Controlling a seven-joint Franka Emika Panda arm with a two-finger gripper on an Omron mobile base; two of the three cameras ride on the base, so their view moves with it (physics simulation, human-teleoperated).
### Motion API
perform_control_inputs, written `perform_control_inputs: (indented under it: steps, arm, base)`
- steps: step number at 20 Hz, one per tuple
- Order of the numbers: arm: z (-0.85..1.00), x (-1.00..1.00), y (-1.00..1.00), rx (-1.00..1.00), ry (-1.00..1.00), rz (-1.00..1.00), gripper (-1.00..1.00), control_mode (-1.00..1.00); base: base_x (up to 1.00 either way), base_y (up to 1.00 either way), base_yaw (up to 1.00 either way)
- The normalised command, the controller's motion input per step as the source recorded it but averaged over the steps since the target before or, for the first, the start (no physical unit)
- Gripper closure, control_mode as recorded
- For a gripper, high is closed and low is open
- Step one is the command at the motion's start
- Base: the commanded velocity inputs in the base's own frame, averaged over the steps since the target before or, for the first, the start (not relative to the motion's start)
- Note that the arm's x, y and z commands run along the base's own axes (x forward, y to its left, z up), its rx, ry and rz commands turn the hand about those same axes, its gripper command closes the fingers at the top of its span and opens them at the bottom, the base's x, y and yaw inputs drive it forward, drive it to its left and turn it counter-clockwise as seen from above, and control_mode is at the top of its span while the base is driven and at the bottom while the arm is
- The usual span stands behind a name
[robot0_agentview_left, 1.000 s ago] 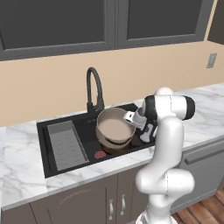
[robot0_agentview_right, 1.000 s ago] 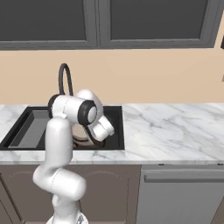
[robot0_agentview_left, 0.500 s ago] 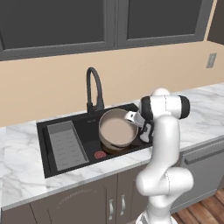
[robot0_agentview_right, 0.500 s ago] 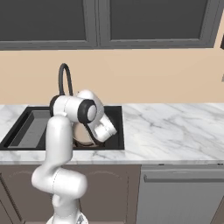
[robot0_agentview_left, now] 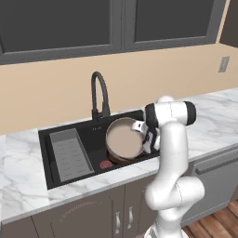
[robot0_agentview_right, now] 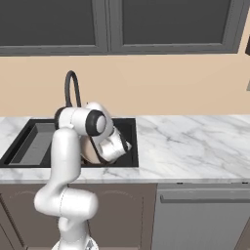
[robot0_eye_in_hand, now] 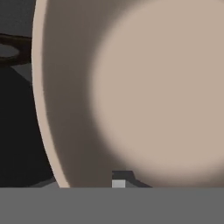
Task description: Move the pot and pan from the stove into the sink.
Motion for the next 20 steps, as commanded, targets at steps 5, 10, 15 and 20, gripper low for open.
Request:
perform_control_inputs:
  steps: [5, 10, 15, 20]
  arm:
    - [-0.10, 0.02, 0.38, -0.02, 0.00, -0.01, -1.00, -1.00]
    - [0.15, 0.07, 0.21, 0.00, 0.00, -0.06, -1.00, -1.00]
    - [0.67, 0.00, 0.09, 0.01, 0.00, -0.01, -1.00, -1.00]
    - [0.81, -0.15, 0.00, 0.07, -0.02, 0.03, -1.00, -1.00]
  base:
    - [0.00, 0.00, 0.00]
    - [0.00, 0.00, 0.00]
    - [0.00, 0.00, 0.00]
    - [0.00, 0.00, 0.00]
